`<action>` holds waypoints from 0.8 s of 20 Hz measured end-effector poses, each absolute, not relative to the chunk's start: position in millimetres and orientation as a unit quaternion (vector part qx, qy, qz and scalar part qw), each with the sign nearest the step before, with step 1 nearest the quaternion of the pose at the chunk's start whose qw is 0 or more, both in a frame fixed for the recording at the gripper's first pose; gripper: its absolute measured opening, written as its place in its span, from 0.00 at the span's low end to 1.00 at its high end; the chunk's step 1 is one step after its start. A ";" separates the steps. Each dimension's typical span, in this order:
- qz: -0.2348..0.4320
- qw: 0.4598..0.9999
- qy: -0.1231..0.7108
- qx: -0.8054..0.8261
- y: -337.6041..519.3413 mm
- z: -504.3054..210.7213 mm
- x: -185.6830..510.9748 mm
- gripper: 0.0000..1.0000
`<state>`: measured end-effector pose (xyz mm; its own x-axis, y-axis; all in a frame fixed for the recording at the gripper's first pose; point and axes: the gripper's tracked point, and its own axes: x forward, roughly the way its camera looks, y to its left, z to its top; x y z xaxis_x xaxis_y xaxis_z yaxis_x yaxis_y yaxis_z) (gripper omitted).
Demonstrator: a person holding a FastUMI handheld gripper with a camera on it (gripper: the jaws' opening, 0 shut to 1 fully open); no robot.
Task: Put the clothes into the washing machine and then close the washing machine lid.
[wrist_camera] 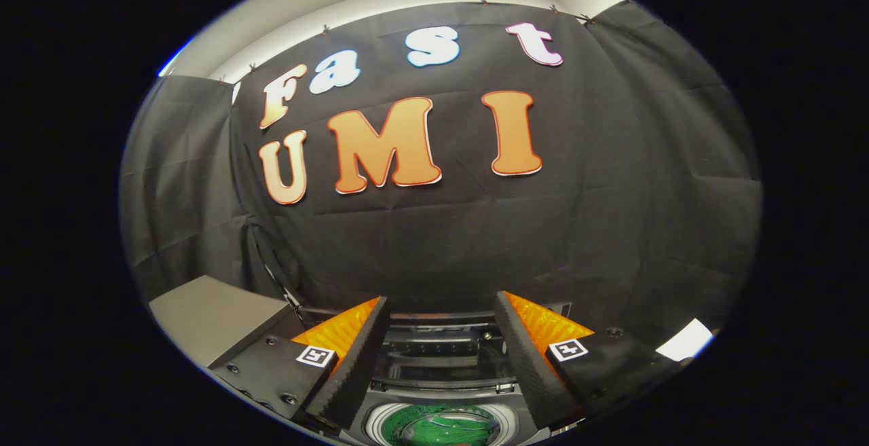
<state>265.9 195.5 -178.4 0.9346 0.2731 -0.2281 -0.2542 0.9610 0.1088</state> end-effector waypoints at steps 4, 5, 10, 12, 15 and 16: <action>0.118 0.980 0.153 0.052 187.5 -192.8 318.4 0.99; 0.114 0.980 0.157 0.047 186.5 -197.5 331.3 0.99; 0.108 0.977 0.184 0.010 188.5 -227.0 368.9 0.99; 0.105 0.974 0.201 0.006 187.8 -240.1 375.7 0.99; 0.101 0.969 0.224 -0.003 185.3 -260.4 382.3 0.99; 0.100 0.967 0.234 0.000 184.8 -263.7 379.2 0.99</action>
<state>379.2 184.8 -263.7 0.8708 0.1926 -0.4523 -0.1931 0.9801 0.0457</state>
